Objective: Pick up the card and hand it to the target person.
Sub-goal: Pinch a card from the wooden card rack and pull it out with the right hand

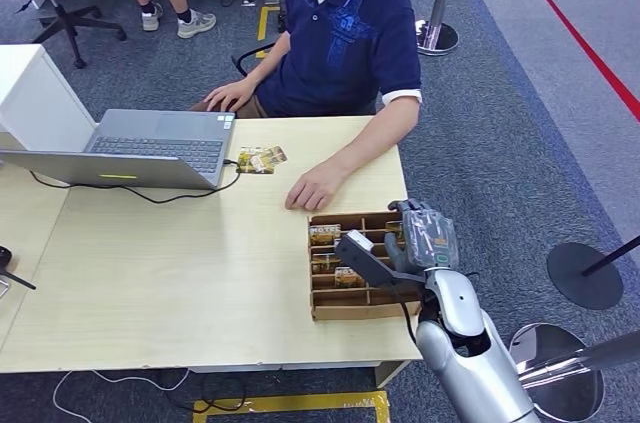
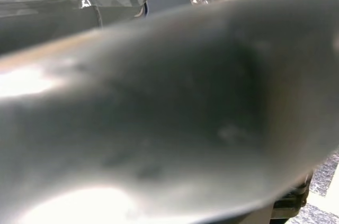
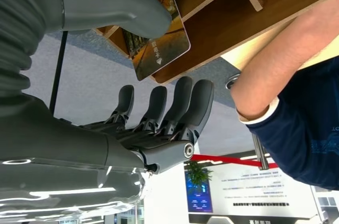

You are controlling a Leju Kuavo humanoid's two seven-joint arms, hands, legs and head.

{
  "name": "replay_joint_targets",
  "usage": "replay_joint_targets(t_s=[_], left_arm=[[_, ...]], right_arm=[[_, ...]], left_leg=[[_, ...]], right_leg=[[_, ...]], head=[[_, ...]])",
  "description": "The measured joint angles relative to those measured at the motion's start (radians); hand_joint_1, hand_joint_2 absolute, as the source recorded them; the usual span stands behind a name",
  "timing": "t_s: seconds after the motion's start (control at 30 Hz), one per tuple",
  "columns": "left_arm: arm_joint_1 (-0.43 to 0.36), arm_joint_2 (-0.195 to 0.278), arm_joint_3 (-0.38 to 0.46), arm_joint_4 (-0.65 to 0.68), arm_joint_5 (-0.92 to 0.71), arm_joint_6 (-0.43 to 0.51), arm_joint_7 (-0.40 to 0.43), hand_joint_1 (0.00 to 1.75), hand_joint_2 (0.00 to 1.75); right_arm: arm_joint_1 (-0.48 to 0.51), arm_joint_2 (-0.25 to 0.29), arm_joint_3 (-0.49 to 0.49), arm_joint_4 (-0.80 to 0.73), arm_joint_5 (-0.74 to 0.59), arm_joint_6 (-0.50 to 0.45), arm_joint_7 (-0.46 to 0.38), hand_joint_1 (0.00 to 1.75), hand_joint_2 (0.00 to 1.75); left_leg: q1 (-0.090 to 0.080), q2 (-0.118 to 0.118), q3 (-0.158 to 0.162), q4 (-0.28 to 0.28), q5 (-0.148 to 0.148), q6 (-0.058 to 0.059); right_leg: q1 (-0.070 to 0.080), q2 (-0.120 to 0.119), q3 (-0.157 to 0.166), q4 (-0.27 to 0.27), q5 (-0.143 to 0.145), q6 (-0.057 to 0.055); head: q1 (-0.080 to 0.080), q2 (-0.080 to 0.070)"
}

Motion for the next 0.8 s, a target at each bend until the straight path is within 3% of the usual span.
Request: replay_joint_targets(t_s=[0.4, 0.8], left_arm=[[0.000, 0.000, 0.000, 0.000, 0.000, 0.000, 0.000, 0.00, 0.00], [0.000, 0.000, 0.000, 0.000, 0.000, 0.000, 0.000, 0.00, 0.00]], right_arm=[[0.000, 0.000, 0.000, 0.000, 0.000, 0.002, -0.001, 0.87, 1.75], [0.000, 0.000, 0.000, 0.000, 0.000, 0.002, -0.001, 0.83, 1.75]], left_leg=[[0.000, 0.000, 0.000, 0.000, 0.000, 0.000], [0.000, 0.000, 0.000, 0.000, 0.000, 0.000]], right_leg=[[0.000, 0.000, 0.000, 0.000, 0.000, 0.000], [0.000, 0.000, 0.000, 0.000, 0.000, 0.000]], head=[[0.000, 0.000], [0.000, 0.000]])
